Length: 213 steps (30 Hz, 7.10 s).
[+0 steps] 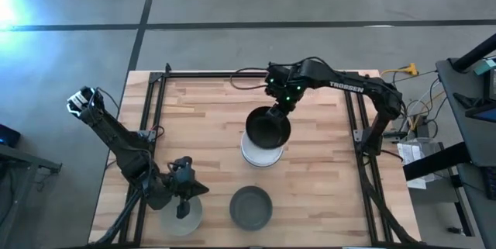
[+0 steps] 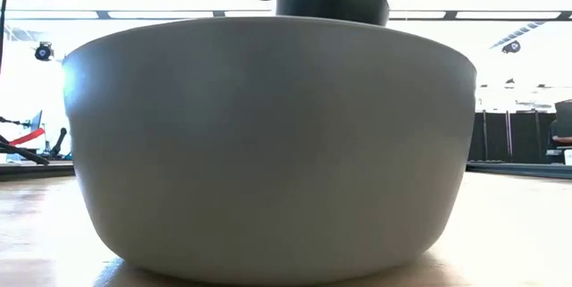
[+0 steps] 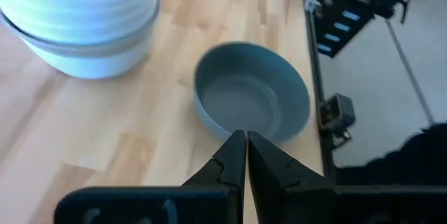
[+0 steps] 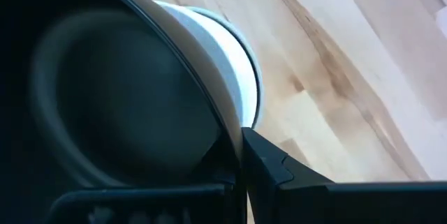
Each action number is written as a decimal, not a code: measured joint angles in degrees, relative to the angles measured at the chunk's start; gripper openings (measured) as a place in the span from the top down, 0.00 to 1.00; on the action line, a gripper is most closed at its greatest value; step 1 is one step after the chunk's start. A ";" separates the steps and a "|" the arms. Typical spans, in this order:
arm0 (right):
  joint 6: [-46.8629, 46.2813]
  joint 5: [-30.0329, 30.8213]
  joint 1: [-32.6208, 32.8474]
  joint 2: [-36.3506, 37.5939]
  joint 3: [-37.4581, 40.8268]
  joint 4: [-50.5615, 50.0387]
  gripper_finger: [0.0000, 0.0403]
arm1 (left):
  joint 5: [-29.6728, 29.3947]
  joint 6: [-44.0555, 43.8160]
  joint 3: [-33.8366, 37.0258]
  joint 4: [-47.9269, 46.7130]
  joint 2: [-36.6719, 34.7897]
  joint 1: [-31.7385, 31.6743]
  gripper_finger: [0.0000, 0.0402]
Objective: Nest bowls inside each other
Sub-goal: Stack the black bowl on top of the white bowl, then stack the dark gray bowl on top of the black bowl
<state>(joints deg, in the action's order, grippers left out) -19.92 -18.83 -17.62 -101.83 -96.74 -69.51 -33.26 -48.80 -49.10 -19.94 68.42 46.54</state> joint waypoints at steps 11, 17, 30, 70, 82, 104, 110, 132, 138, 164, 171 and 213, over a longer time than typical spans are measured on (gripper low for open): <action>1.45 3.63 -1.43 -12.06 -9.33 -2.98 0.98 | -1.30 1.16 0.50 0.11 0.00 -0.41 1.00; 4.00 3.25 -0.70 -12.98 -14.94 -6.97 0.98 | -0.45 1.12 0.48 2.18 0.00 -0.39 1.00; 1.31 4.63 3.66 -8.26 -10.85 -6.56 0.98 | -0.36 2.67 1.77 2.41 0.00 -0.44 1.00; -1.87 5.13 7.01 -9.06 -11.81 -3.73 0.66 | 4.49 2.91 2.60 3.58 0.02 -0.44 1.00; -2.16 5.18 7.27 -9.06 -11.54 -3.72 0.66 | 5.75 3.35 2.66 4.04 0.00 -0.39 1.00; -1.95 9.86 7.22 -8.88 -15.26 -2.94 0.66 | 7.57 4.15 2.66 4.55 -0.17 -0.37 1.00; -1.95 4.88 7.38 -8.88 -15.41 -3.05 0.73 | 7.64 4.11 2.66 4.54 -0.20 -0.37 1.00; -0.02 6.42 7.24 -8.90 -10.19 -1.64 0.98 | 7.64 4.16 2.66 4.52 -0.20 -0.41 1.00; -0.95 5.53 8.73 -7.26 -10.98 -1.95 0.98 | 9.67 4.07 2.66 4.45 -0.25 -0.41 1.00; -49.95 47.98 56.41 14.38 9.34 16.45 0.98 | 3.61 6.21 2.50 -1.01 -10.02 1.07 1.00; -59.38 50.55 60.58 9.48 17.37 34.03 0.98 | -1.21 7.12 1.27 5.81 -6.35 1.05 1.00; -87.87 37.87 53.45 -15.27 7.14 24.27 0.57 | 1.11 21.07 4.37 -6.08 -28.25 1.09 1.00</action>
<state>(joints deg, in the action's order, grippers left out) -107.79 19.04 35.83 -117.10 -89.60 -45.23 -32.16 -27.73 -44.73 -26.03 40.17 47.64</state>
